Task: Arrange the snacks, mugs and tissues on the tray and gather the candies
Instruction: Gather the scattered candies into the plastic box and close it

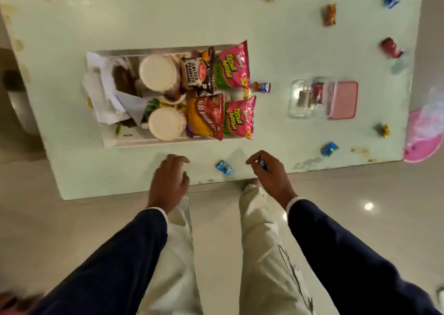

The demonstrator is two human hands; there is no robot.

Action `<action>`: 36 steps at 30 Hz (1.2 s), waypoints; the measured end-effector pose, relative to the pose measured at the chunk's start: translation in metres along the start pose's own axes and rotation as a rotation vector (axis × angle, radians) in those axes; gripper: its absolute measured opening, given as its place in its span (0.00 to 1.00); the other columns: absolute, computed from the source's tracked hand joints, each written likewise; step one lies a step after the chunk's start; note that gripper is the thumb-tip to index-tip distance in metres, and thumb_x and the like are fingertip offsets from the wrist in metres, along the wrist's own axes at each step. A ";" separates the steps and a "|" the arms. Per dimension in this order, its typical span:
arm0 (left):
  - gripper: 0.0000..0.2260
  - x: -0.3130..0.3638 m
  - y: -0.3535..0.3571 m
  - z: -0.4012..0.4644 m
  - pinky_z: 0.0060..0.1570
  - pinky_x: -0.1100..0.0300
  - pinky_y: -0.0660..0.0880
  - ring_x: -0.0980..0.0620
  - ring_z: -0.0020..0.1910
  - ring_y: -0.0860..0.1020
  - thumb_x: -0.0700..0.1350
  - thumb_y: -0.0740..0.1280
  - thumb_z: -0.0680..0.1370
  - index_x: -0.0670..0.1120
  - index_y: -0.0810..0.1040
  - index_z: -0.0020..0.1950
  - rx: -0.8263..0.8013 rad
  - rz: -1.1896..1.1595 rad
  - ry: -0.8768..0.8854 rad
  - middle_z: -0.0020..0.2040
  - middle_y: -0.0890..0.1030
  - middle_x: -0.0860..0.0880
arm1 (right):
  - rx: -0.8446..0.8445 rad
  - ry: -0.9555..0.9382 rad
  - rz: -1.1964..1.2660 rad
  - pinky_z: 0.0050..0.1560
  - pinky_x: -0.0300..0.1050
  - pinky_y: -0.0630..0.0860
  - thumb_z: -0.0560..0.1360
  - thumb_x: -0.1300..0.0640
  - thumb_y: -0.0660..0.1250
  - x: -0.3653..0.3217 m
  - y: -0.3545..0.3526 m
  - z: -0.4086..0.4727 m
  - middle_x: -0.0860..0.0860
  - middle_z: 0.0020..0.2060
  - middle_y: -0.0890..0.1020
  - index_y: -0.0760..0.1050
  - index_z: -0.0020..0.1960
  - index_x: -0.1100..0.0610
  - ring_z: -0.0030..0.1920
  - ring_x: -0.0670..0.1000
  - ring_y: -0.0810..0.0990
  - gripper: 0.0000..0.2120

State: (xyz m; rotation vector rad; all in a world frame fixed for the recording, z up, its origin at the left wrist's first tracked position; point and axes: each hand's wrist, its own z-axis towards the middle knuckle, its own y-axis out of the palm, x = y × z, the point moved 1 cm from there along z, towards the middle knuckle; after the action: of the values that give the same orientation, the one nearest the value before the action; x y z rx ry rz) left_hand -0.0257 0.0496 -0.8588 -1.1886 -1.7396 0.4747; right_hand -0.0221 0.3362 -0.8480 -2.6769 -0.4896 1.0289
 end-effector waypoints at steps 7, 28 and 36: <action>0.24 0.081 0.045 0.057 0.48 0.48 0.76 0.42 0.57 0.75 0.46 0.66 0.81 0.56 0.64 0.75 -0.487 0.686 0.590 0.71 0.67 0.46 | -0.050 0.187 0.099 0.37 0.42 0.72 0.78 0.52 0.64 0.021 -0.017 0.007 0.44 0.30 0.79 0.79 0.47 0.52 0.29 0.43 0.74 0.06; 0.12 0.199 0.048 0.097 0.41 0.68 0.70 0.59 0.39 0.75 0.44 0.79 0.71 0.47 0.76 0.42 -0.318 -0.058 0.219 0.43 0.72 0.54 | 0.278 -0.028 0.454 0.45 0.49 0.85 0.78 0.64 0.69 -0.014 -0.188 0.071 0.59 0.52 0.82 0.71 0.63 0.62 0.42 0.56 0.88 0.14; 0.09 0.302 0.047 0.161 0.33 0.54 0.83 0.51 0.34 0.85 0.36 0.77 0.73 0.44 0.80 0.47 -0.056 -0.558 -0.012 0.45 0.82 0.45 | 0.279 -0.053 0.349 0.45 0.44 0.85 0.76 0.64 0.71 -0.013 -0.193 0.073 0.59 0.50 0.84 0.75 0.61 0.59 0.40 0.54 0.87 0.14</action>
State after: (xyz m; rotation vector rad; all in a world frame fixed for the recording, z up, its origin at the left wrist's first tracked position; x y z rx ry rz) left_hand -0.1658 0.3634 -0.8252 -0.6873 -2.0037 0.0969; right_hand -0.1241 0.5145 -0.8294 -2.5355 0.1150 1.1615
